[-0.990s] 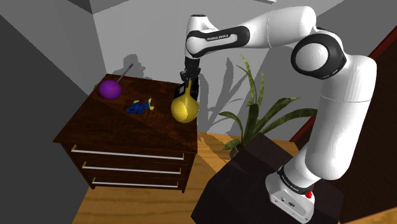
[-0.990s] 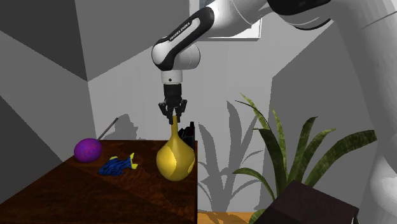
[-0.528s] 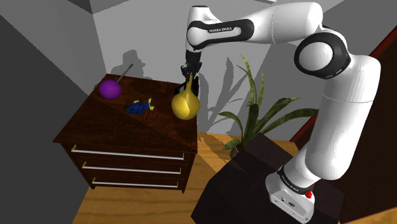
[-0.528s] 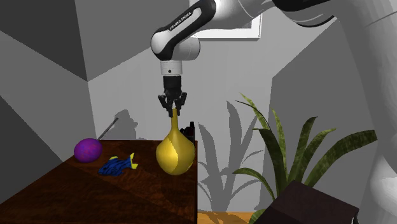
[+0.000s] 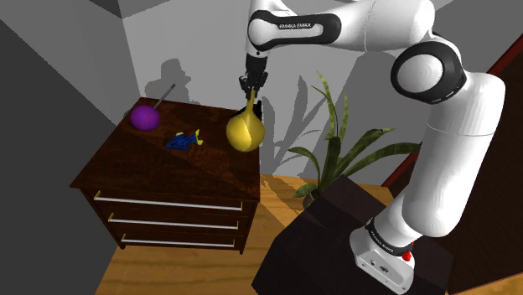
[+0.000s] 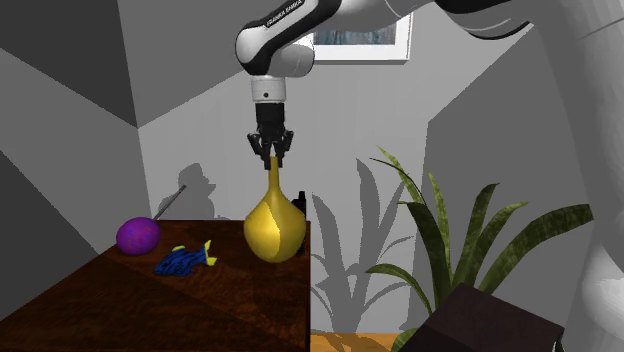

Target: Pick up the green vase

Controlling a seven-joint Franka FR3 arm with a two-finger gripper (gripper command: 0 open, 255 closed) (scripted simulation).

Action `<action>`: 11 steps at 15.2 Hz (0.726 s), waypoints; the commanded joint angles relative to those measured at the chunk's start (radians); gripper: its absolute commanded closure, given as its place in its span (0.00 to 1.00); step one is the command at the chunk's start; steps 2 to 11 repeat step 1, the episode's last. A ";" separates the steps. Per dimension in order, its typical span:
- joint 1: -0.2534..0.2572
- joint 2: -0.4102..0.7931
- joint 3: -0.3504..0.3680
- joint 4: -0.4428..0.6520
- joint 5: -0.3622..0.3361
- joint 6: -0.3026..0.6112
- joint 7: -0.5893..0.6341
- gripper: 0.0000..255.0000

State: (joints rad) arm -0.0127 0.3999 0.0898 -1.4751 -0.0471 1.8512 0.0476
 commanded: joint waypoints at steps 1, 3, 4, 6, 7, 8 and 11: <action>0.000 -0.002 0.000 0.007 0.000 -0.007 0.000 1.00; 0.000 -0.002 0.000 0.007 0.000 -0.007 0.000 1.00; 0.000 -0.002 0.000 0.007 0.000 -0.007 0.000 1.00; 0.000 -0.002 0.000 0.007 0.000 -0.007 0.000 1.00; 0.000 -0.002 0.000 0.007 0.000 -0.007 0.000 1.00; 0.000 -0.002 0.000 0.007 0.000 -0.007 0.000 1.00; 0.000 -0.002 0.000 0.007 0.000 -0.007 0.000 1.00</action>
